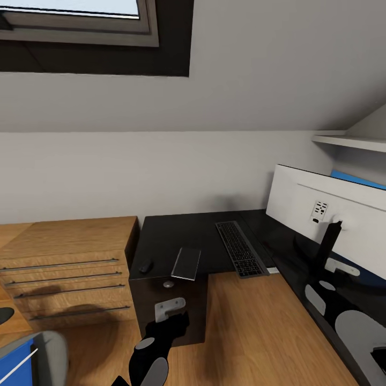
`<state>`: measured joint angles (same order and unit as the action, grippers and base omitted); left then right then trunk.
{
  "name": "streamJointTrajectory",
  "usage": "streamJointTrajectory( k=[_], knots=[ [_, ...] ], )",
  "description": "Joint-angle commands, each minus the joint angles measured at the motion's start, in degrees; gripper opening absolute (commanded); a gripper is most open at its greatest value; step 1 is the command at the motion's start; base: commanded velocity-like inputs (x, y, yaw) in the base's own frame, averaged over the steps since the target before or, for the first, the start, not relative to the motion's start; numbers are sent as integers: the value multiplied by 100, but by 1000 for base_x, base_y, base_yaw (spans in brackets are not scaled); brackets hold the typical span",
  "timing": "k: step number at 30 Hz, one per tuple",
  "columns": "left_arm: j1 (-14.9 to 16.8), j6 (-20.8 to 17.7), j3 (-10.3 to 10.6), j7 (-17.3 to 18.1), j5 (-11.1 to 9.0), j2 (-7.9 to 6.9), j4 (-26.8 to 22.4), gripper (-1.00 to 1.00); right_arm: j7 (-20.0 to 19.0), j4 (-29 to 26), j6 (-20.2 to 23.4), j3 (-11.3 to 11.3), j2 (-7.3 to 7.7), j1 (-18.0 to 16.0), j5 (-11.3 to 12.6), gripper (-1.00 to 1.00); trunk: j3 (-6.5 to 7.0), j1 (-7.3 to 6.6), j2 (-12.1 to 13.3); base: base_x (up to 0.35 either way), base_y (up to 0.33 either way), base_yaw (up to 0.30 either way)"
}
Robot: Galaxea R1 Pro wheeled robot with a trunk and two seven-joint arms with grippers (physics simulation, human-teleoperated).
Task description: In the bedroom, organize the workspace by keeping the computer under the desk, ensuring the monitor is on the desk, placing the keyboard on the desk next to the monitor, placing the mouse on the desk next to the keyboard, moving the folder from the swivel chair onto the desk next to the mouse, stacking the notebook on top of the folder with the pen on top of the notebook, and positioning the swivel chair next to the desk.
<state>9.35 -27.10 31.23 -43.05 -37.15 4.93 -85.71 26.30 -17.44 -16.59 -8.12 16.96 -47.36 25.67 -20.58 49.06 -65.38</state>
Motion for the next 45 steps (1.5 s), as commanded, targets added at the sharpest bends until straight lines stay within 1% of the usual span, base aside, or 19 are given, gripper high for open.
streamJointTrajectory(
  k=[1, 11, 13, 14, 18, 45],
  knots=[
    [6, -14, 6, -46, -38, 0, -7, 100, 19, -6, -30, -50, 4, -6, 59, 100, -7, 0, -5, 0, 0, 0],
    [6, -14, 15, -46, -22, 0, -7, 100, 24, -17, -46, -49, 8, -3, 44, 100, -7, 0, -5, 37, 0, 0],
    [6, -13, 78, -46, -17, 0, -7, 100, 24, -10, -46, -49, 9, -2, 44, 100, -7, 0, -5, 247, 0, 0],
    [6, -8, 195, -51, -15, 0, -7, 100, 24, 2, -45, -49, 9, -2, 46, 100, -7, 0, -5, 128, 0, 0],
    [5, -10, 275, -54, -22, 0, -7, 100, 26, 10, -39, -49, 13, -1, 51, 100, -7, 0, -5, 56, 0, 0],
    [5, -6, 305, -55, -32, -4, 1, 100, 26, 21, -38, -49, 22, -3, 53, 100, -7, 0, -5, 84, 0, 0]
  ],
)
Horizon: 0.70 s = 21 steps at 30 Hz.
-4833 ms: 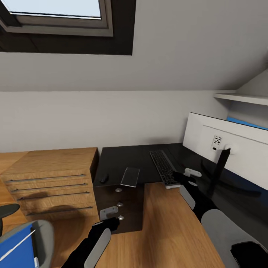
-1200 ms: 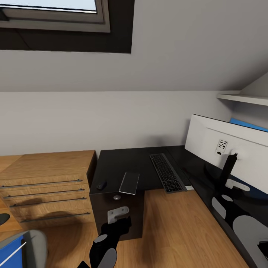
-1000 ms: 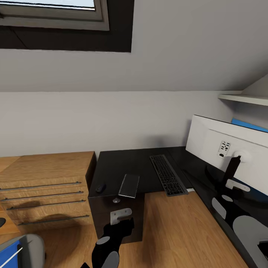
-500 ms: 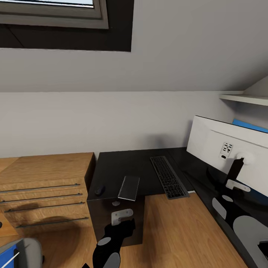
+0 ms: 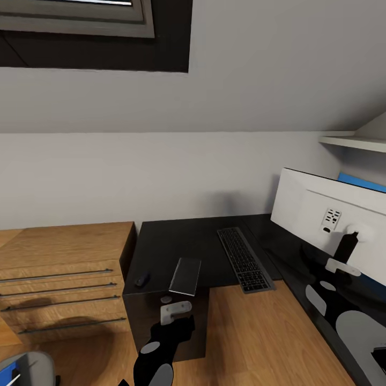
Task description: In the bedroom, organize the workspace by keeping the computer under the desk, ensuring the monitor is on the desk, placing the keyboard on the desk next to the monitor, placing the mouse on the desk next to the keyboard, moving the folder from the swivel chair onto the desk next to the mouse, stacking the notebook on top of the folder with the pen on top of the notebook, and positioning the swivel chair next to the desk.
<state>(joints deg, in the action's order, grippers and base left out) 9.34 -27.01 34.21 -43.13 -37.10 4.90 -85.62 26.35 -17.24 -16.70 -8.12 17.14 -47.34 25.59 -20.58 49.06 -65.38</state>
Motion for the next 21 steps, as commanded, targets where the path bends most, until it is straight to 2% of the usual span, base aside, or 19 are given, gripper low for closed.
streamJointTrajectory(
  k=[1, 6, 13, 21],
  knots=[
    [6, -14, 6, -46, -39, 0, -7, 100, 22, 1, -27, -49, 5, -5, 60, 100, -7, 1, -5, 10, 0, 0],
    [6, -14, 6, -46, -36, -1, -7, 100, 28, 3, -22, -40, 20, -3, 67, 100, -7, 1, -5, 6, -1, 0],
    [6, -7, 11, -46, -27, 2, -7, 100, 43, 9, -1, -28, 95, -3, 89, 100, -7, 1, -5, 139, -140, 0],
    [6, -6, 15, -46, -39, 3, -5, 100, 45, 11, 8, -23, 120, -3, 95, 100, -7, 1, -5, 28, -28, 0]
  ],
)
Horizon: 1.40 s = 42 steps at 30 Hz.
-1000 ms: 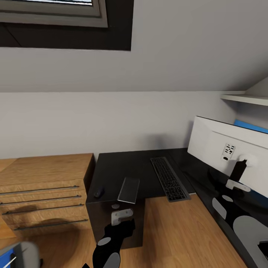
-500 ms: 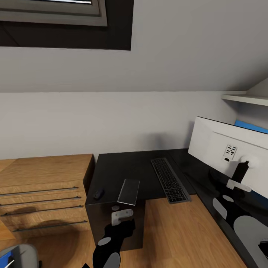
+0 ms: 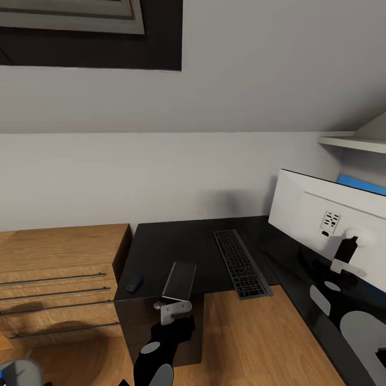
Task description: In the bedroom, organize the workspace by keeping the computer under the desk, ensuring the monitor is on the desk, placing the keyboard on the desk next to the monitor, placing the mouse on the desk next to the keyboard, moving the folder from the swivel chair onto the desk next to the mouse, stacking the notebook on top of the folder with the pen on top of the notebook, and positioning the swivel chair next to the desk.
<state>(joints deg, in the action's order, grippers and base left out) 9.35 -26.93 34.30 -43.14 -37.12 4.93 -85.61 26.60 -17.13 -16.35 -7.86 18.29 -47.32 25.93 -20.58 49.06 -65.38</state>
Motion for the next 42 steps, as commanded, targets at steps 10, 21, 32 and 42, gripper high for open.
streamJointTrajectory(
  k=[10, 21, 32, 42],
  knots=[
    [5, -14, 7, -46, -31, 0, -9, 100, 20, 0, -26, -49, 11, -5, 61, 100, -7, 0, -5, 16, -19, 0],
    [6, -14, 7, -46, -38, 0, -3, 100, 20, 3, -26, -48, 20, -9, 61, 100, -7, 0, -5, 25, -29, 0],
    [6, -14, 7, -46, -41, 0, 0, 100, 22, 5, -26, -48, 25, -5, 61, 100, -7, 0, -5, 1, -1, 0],
    [6, -12, 7, -46, -39, 0, 12, 100, 20, 0, -26, -48, 25, -6, 61, 100, -7, 0, -5, 37, -26, 0]
  ],
)
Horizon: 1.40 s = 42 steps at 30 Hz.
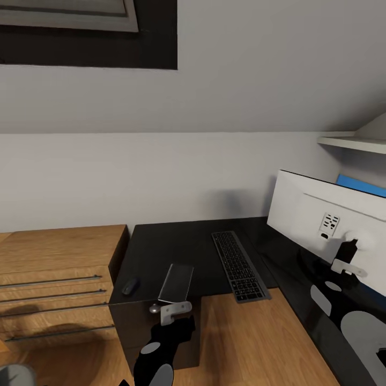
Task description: In the bedroom, organize the workspace by keeping the computer under the desk, ensuring the monitor is on the desk, placing the keyboard on the desk next to the monitor, placing the mouse on the desk next to the keyboard, moving the folder from the swivel chair onto the desk next to the mouse, stacking the notebook on top of the folder with the pen on top of the notebook, and positioning the swivel chair next to the desk.
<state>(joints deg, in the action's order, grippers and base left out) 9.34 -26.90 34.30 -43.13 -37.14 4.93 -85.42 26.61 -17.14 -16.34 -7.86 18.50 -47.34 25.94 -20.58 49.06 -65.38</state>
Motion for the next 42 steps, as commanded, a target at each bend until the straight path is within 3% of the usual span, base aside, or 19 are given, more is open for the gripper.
streamJointTrajectory(
  k=[1, 9, 10, 42],
  knots=[
    [6, -15, 6, -46, -38, 0, -6, 100, 20, 1, -27, -49, 5, -5, 60, 100, -7, 1, -4, 17, -13, 0],
    [5, -17, 6, -46, -45, 0, -2, 100, 21, 2, -27, -49, 5, -4, 60, 100, -7, 1, -4, 5, -4, 0],
    [5, -17, 6, -46, -46, 0, 0, 100, 24, 2, -25, -49, 5, -4, 60, -100, -7, 1, -4, 1, -1, 0],
    [6, -17, 6, -46, -39, 0, 23, 100, 28, 0, -9, -49, 5, -4, 69, -100, -7, 1, -4, -35, 0, 0]
  ],
)
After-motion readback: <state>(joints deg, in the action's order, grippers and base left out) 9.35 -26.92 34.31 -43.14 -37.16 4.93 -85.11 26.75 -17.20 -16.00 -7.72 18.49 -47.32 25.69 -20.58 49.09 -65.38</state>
